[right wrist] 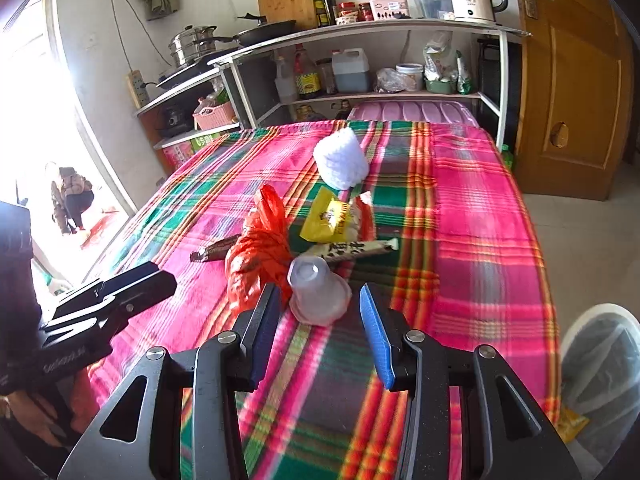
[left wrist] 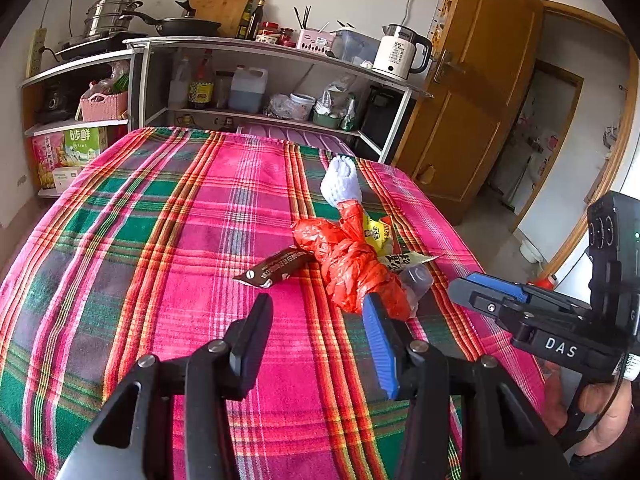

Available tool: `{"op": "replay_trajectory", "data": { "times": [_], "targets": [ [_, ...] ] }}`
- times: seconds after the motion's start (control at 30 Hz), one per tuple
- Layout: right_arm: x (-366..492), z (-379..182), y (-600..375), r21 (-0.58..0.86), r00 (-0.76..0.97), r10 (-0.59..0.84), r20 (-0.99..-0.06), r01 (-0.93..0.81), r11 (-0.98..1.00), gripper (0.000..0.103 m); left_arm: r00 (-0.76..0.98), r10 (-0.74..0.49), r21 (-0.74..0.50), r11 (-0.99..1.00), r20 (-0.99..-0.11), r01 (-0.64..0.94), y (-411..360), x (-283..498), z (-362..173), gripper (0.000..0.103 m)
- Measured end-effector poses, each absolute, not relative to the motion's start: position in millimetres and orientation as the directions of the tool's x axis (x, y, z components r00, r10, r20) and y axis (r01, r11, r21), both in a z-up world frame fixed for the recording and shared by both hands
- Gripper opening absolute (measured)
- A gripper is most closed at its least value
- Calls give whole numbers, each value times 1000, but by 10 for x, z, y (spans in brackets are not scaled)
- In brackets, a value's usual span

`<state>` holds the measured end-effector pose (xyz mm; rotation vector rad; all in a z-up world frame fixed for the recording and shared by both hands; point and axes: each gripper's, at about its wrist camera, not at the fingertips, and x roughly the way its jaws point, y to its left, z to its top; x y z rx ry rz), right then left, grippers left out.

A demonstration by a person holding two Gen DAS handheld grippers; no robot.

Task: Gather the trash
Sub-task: 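Move both tools back over the table to the orange plastic bag, then grasp the orange plastic bag with the left tool while the right tool grasps the small clear cup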

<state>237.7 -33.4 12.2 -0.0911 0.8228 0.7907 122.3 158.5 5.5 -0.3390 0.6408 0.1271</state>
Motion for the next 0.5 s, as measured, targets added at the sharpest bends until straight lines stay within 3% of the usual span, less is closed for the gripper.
{"op": "replay_trajectory", "data": {
  "times": [0.23, 0.33, 0.5],
  "targets": [
    [2535, -86, -65, 229, 395, 565, -725, -636, 737, 43, 793, 3, -293, 928, -609, -229, 1686, 1291, 17, 49],
    [2534, -77, -57, 225, 406, 569, -715, -637, 737, 31, 796, -12, -306, 927, -605, -219, 1684, 1347, 18, 50],
    [2519, -28, -127, 224, 418, 577, -702, -639, 736, 29, 799, -41, -324, 926, -601, -196, 1635, 1487, 33, 50]
  ]
}}
